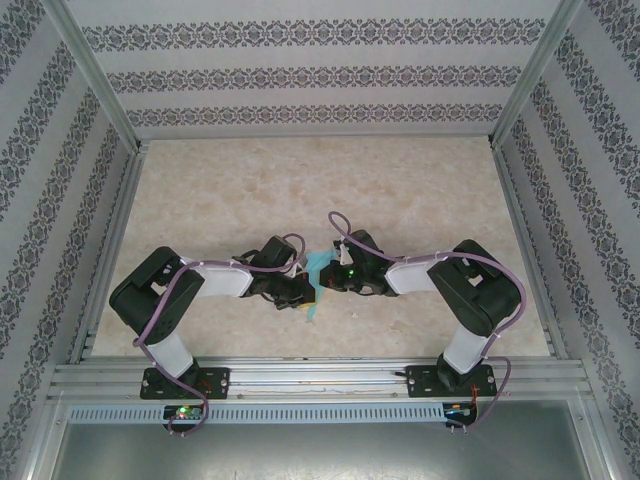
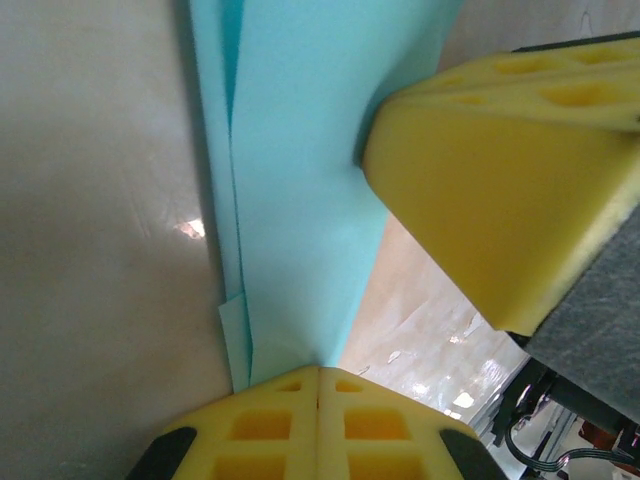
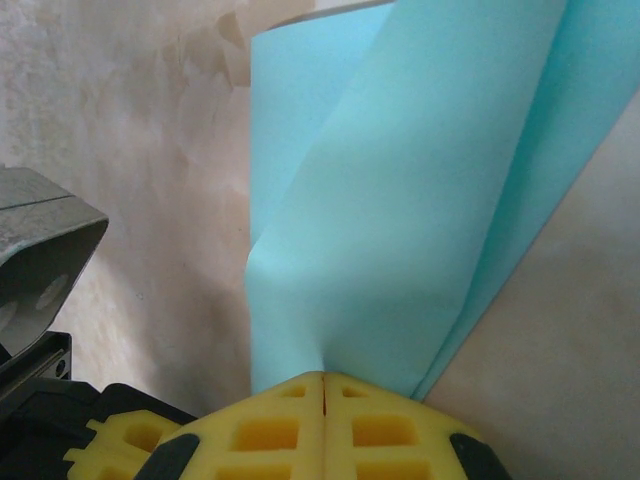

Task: Fold a paper plane with a square sheet of paper (fold left side to right side)
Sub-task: Fold the wing for the fifth time at the center of the table.

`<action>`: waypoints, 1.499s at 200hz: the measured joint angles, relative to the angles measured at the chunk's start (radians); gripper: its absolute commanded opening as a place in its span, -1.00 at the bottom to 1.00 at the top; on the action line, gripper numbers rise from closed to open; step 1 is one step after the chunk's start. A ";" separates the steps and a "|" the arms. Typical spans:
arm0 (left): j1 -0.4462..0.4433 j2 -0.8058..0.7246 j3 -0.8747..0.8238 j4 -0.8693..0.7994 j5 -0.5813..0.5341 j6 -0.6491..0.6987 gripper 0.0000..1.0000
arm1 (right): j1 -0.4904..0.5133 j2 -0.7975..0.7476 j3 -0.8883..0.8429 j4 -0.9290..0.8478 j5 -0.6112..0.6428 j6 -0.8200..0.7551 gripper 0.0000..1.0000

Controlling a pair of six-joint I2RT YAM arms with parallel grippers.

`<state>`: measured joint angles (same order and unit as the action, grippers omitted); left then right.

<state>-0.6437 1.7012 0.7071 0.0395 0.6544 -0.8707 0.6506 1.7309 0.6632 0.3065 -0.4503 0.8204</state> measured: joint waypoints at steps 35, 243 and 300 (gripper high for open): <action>-0.004 0.000 0.006 -0.012 -0.006 0.002 -1.00 | -0.008 0.002 0.017 -0.032 0.003 -0.023 -1.00; -0.012 0.016 0.037 -0.036 -0.029 0.004 -1.00 | -0.111 -0.043 0.079 -0.145 0.016 -0.113 -1.00; -0.012 0.016 0.037 -0.036 -0.029 0.004 -1.00 | -0.076 0.001 0.126 -0.123 0.015 -0.087 -1.00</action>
<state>-0.6556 1.7168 0.7441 0.0036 0.6250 -0.8665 0.5743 1.7321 0.7895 0.1833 -0.4351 0.7334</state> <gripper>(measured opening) 0.044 0.065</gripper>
